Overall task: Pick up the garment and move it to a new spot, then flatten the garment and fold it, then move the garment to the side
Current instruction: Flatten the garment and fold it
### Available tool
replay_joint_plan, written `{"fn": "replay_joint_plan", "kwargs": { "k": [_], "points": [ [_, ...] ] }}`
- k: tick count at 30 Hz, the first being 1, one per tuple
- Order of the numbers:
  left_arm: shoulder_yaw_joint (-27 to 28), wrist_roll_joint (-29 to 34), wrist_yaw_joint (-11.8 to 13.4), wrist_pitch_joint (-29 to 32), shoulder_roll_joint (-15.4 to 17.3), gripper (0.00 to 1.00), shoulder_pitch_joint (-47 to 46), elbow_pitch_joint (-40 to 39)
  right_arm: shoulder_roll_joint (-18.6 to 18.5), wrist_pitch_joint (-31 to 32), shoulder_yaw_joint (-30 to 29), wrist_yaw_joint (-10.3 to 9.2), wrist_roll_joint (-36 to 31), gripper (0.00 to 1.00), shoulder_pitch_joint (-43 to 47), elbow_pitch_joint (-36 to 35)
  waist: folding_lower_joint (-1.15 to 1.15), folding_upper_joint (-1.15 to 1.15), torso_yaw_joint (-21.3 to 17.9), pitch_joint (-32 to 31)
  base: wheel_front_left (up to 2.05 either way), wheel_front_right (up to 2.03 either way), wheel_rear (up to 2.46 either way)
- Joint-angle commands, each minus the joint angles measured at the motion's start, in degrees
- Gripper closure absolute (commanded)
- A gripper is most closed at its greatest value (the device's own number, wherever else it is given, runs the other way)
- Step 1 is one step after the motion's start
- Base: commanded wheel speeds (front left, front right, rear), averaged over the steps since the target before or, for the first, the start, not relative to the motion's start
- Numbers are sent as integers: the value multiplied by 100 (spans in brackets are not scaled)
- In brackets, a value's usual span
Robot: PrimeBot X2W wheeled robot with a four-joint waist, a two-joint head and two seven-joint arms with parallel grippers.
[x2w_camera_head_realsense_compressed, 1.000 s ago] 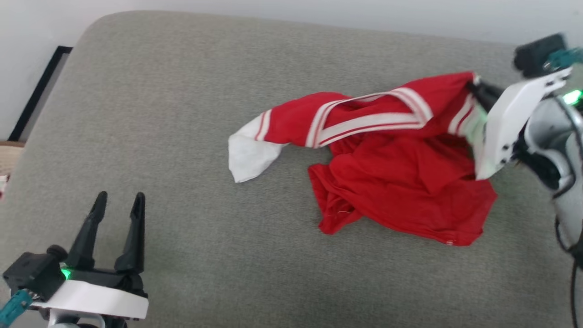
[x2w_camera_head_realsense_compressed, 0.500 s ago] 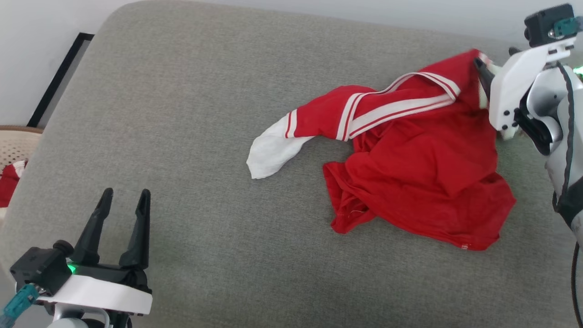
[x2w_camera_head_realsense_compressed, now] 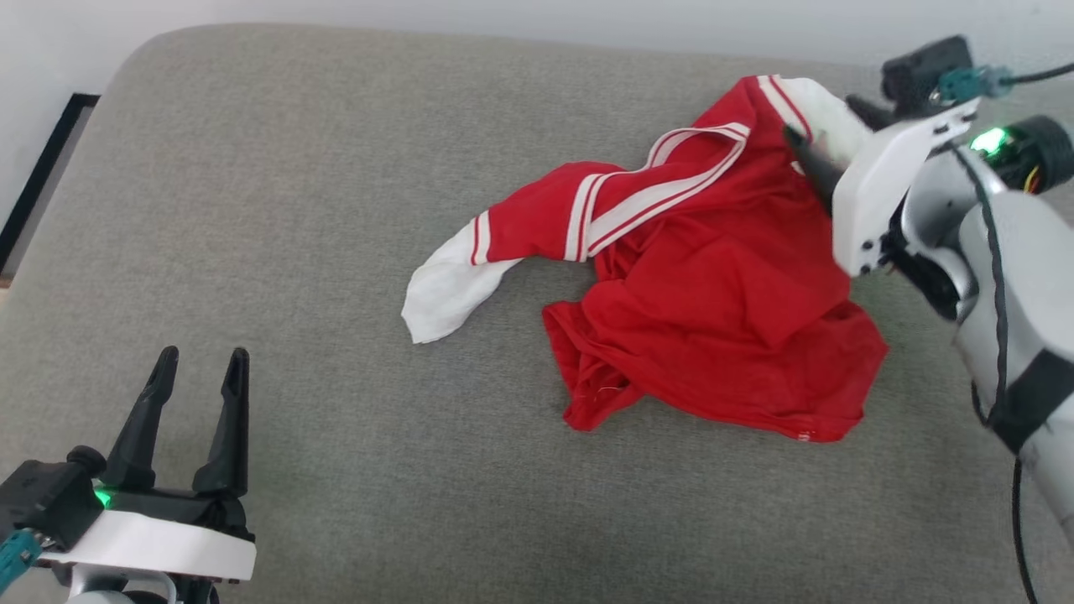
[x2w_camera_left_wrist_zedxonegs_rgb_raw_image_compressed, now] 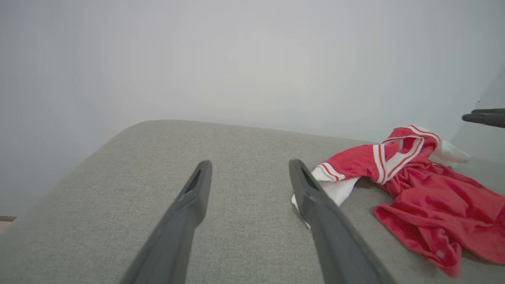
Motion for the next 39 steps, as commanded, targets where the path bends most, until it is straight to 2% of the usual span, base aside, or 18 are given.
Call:
{"fn": "replay_joint_plan", "kwargs": {
  "k": [1,4,9,13,18,22,23,24,27,31,36,39],
  "points": [
    [38,-2,-13,-28,24,0,75,-27,-40,73,53,-4,93,0,155,-125,0,0,-53,-26,0,0,0],
    [71,-4,-15,-29,34,0,101,-45,-134,439,216,-4,342,0,515,-595,0,0,-109,-48,0,0,0],
    [81,-16,-17,-29,17,0,107,-55,-317,1387,388,-4,677,0,1191,-1322,0,0,-139,-63,0,0,0],
    [18,-53,-18,-29,-10,0,68,-67,-384,1822,342,-4,562,0,1536,-1588,0,0,-76,0,0,0,0],
    [-87,-93,-19,-29,-11,0,-56,-33,-203,1923,297,-4,162,0,1609,-1243,0,0,53,101,0,0,0],
    [-126,-117,-19,-29,-23,0,-174,27,31,2073,515,-3,61,0,1554,-714,0,0,117,125,0,0,0],
    [-126,-110,-19,-29,-22,0,-177,45,81,2086,623,-1,62,61,1520,-630,0,0,123,126,0,0,0],
    [-121,-114,-19,-29,-28,0,-177,70,105,2117,709,-1,105,100,1490,-539,0,0,126,124,0,0,0],
    [-86,-118,-19,-29,-36,0,-182,110,110,2196,883,-1,319,100,1385,-499,0,0,93,81,0,0,0],
    [15,-111,-18,-29,-28,0,-64,109,10,2372,1148,0,639,100,1325,-859,0,0,-11,-11,0,0,0],
    [190,-82,-19,-29,26,0,169,57,-491,2759,1391,-3,1295,100,1425,-1948,0,0,-238,-198,0,0,0],
    [285,-44,-19,-29,66,0,313,36,-793,2943,1333,-3,1532,100,1646,-2618,0,0,-372,-312,0,0,0]
  ]
}}
